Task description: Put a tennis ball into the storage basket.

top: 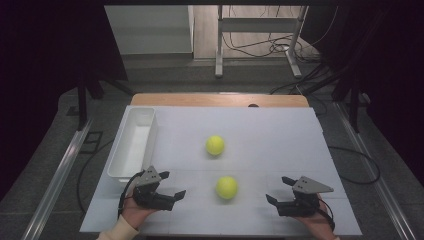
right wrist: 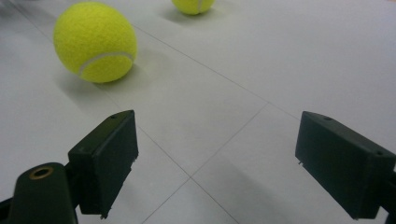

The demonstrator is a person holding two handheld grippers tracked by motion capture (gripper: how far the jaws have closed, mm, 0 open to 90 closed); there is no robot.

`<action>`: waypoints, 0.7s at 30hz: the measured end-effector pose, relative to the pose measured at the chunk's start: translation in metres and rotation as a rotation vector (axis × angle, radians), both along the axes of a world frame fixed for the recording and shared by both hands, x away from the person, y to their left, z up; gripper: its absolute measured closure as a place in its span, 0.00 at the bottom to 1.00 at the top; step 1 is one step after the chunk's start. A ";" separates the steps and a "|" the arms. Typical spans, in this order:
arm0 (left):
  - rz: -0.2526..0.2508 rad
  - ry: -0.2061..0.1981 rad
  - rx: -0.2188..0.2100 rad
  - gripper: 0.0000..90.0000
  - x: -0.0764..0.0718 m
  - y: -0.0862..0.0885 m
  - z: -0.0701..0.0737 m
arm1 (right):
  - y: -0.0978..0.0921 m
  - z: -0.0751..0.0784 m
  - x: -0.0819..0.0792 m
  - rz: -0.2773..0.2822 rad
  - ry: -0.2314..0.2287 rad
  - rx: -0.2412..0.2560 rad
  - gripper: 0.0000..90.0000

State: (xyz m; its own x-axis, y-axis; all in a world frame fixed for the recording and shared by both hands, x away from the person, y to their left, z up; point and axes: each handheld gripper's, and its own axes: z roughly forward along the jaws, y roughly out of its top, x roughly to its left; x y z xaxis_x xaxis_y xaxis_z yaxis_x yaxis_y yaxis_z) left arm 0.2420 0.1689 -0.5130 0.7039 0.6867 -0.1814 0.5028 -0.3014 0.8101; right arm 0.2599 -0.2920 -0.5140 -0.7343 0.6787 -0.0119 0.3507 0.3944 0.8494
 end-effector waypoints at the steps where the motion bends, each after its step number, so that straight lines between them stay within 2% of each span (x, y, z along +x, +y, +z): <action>1: -0.001 0.002 -0.004 0.09 0.000 0.000 0.001 | 0.000 0.000 0.000 0.000 0.000 -0.001 0.15; 7: -0.013 -0.007 -0.009 0.09 0.004 -0.003 0.007 | -0.001 0.000 -0.002 0.003 -0.004 -0.001 0.15; 11: -0.026 0.005 -0.010 0.09 0.007 -0.006 0.007 | -0.003 0.001 -0.004 -0.003 -0.017 0.005 0.16; 14: -0.025 0.010 -0.010 0.09 0.008 -0.008 0.008 | -0.003 0.000 -0.003 0.003 -0.009 0.012 0.16; 17: -0.034 0.005 0.002 0.09 0.009 -0.012 0.010 | -0.004 -0.001 -0.003 0.012 -0.011 0.011 0.16; 21: -0.046 -0.001 -0.001 0.09 0.009 -0.016 0.015 | -0.005 0.000 -0.004 0.012 -0.013 0.011 0.16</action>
State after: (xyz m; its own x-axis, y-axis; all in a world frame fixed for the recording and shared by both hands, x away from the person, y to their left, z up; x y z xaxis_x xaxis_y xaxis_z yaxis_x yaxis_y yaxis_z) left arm 0.2511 0.1528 -0.4978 0.7348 0.6535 -0.1816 0.4877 -0.3230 0.8111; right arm 0.2556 -0.2973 -0.5143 -0.7421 0.6701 -0.0142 0.3351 0.3893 0.8580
